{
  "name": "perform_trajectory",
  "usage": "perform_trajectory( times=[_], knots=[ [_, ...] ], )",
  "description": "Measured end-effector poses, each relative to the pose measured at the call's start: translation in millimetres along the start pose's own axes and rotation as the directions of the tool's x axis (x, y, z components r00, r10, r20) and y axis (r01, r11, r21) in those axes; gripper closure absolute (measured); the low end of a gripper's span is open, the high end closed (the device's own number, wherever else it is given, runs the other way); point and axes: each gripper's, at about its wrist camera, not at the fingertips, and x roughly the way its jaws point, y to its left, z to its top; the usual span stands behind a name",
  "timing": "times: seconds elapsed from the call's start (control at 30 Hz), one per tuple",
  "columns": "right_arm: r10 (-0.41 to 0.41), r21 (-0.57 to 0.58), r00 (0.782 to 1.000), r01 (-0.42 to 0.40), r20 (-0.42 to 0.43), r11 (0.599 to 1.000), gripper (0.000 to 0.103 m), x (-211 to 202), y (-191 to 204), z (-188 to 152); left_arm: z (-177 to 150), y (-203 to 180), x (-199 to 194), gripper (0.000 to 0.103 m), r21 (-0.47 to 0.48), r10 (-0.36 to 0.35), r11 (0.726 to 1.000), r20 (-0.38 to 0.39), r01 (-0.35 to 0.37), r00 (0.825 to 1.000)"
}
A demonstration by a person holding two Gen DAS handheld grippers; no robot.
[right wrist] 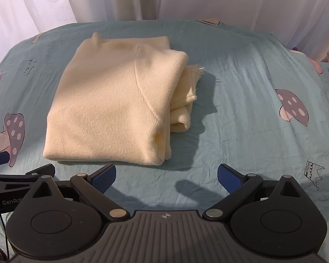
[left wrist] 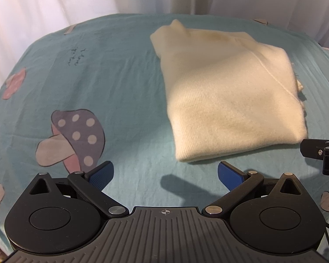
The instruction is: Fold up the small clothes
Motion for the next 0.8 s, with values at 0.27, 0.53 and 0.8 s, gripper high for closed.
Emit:
perform_trajectory(
  times=[0.27,0.53,0.8],
  knots=[
    [-0.002,-0.001,1.0,0.002,0.005,1.0,0.004,-1.4,0.3,0.2,-0.4,-1.1,-1.0,0.0,0.002,-0.002,1.0,-0.001,0.002,1.0],
    [-0.005,0.001,1.0,0.005,0.012,1.0,0.004,-4.0,0.3,0.5,-0.8,0.6,-1.4,0.0,0.002,0.0,1.0,0.003,0.0,1.0],
    [-0.007,-0.007,1.0,0.007,0.015,1.0,0.004,-4.9,1.4,0.2,-1.5,1.9,-2.4,0.0,-0.002,0.0,1.0,0.002,0.0,1.0]
  ],
)
